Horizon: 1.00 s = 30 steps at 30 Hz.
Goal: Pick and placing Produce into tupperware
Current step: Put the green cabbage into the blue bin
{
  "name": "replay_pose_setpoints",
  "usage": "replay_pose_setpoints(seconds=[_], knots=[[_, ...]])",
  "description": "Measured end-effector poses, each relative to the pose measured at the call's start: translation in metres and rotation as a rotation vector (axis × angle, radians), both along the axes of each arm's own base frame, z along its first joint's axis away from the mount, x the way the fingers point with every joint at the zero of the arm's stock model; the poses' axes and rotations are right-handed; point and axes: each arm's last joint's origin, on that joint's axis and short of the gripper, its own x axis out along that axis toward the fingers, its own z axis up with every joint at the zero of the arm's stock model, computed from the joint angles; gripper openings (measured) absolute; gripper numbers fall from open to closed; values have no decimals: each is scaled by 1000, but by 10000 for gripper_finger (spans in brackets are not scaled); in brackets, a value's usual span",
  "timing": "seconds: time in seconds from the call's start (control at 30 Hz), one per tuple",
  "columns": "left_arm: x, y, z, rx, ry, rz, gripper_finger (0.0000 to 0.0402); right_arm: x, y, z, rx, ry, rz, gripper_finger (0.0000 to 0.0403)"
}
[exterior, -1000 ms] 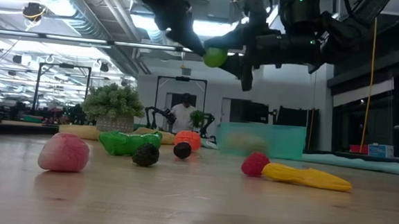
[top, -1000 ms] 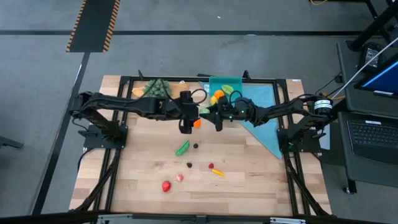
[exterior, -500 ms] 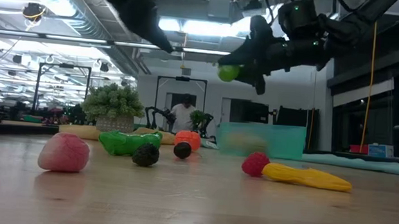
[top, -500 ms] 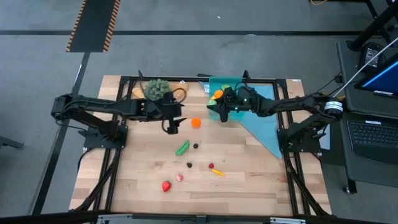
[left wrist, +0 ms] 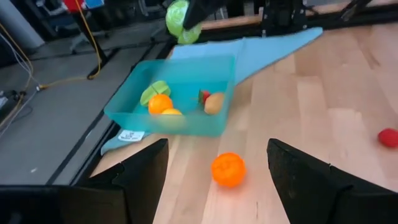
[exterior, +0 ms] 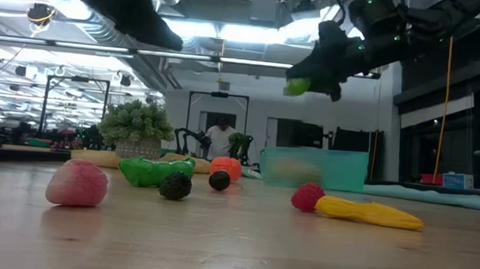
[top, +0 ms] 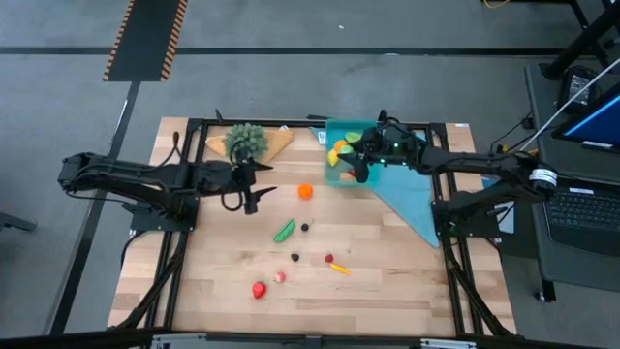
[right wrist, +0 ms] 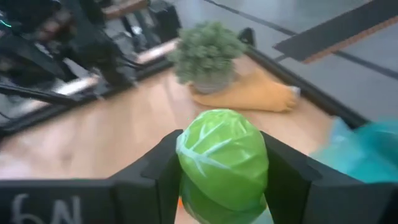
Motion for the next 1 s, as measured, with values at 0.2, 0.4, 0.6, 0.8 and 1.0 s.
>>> replay_pose_setpoints(seconds=[0.2,0.4,0.6,0.8,1.0], knots=[[-6,-2,-7,-22,-16,-1,268,-12,3,2,-84,108,-48,175],[-5,-2,-5,-22,-34,-1,264,-16,4,1,-76,149,-53,179],[-5,-2,-5,-22,-39,-1,268,-18,5,-4,-51,215,-47,175],[-5,-2,-4,-23,-46,-1,264,-20,6,3,9,337,-45,179],[-4,-2,-2,-23,-72,-1,268,-22,6,12,92,425,-63,176]])
